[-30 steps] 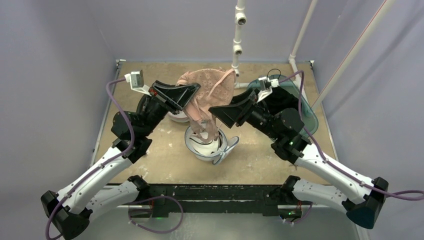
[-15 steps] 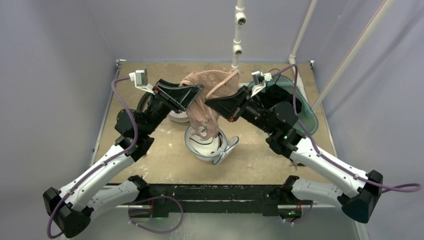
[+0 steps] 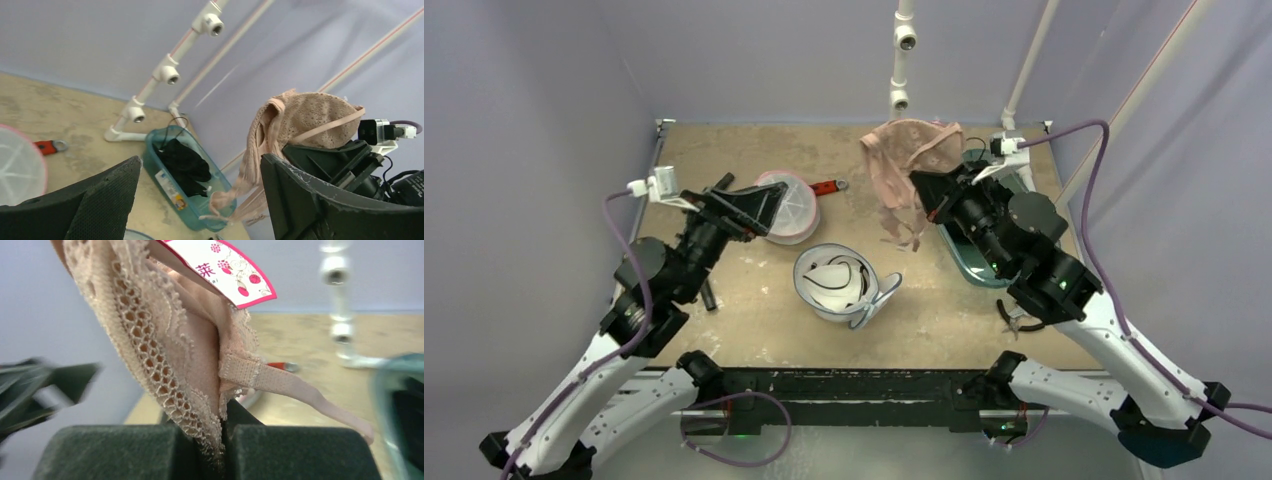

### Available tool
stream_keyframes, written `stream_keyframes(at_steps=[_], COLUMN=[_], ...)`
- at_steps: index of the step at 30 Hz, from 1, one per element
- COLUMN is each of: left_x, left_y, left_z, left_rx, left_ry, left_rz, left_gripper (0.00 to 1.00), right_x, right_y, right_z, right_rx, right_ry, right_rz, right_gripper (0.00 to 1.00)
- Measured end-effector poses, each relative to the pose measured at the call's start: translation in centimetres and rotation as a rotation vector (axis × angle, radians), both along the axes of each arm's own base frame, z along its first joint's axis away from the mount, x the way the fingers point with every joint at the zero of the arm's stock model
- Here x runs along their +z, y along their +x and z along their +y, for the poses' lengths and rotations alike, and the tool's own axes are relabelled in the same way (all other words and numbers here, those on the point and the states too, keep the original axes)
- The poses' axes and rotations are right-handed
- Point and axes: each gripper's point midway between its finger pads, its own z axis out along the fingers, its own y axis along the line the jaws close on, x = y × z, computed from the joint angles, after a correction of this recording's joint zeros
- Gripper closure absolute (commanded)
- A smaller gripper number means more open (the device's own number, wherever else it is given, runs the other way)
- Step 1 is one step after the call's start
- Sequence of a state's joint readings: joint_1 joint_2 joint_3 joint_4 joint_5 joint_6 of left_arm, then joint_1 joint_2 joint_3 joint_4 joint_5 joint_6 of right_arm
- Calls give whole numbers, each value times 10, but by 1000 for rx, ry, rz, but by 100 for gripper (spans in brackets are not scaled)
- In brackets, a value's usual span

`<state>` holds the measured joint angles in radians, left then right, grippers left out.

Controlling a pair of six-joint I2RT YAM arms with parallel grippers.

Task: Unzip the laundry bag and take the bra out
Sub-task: Pick up the bra from the laundry bag, then place the bra in the bin.

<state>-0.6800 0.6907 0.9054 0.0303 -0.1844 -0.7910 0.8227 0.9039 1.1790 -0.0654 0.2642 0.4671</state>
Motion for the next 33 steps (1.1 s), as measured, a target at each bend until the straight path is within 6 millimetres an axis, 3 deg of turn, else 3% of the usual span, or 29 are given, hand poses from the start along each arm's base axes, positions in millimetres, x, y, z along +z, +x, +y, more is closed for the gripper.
stream_keyframes(at_steps=[4,8,11,18,21,27,33], left_x=[-1,-14,-43,-108,-136,-183,-192], left_y=[-14,-22,-12,5,6,5,3], left_z=[35,61,60,43,36,21,11], left_rx=[105,187,217,206,181,120,74], left_ry=[-1,-31,7,103,99,85,64], left_rz=[-12,-9,56,210,254,338,360], left_gripper=[13,14,14,16,16,17,17], right_x=[-30,-86,-118,-128,-144,-181,-223], right_y=[35,67,82,117,135,158,184], right_z=[-44,-92,-122,-171,-193,-222,-209], right_rx=[-246,-445,-543,-708,-752,-744,-644], right_ry=[-130,-240,-270,-229,-222,-195,-145], right_rz=[78,201,275,300,344,426,522], right_gripper=[100,100,100,100,100,100,100])
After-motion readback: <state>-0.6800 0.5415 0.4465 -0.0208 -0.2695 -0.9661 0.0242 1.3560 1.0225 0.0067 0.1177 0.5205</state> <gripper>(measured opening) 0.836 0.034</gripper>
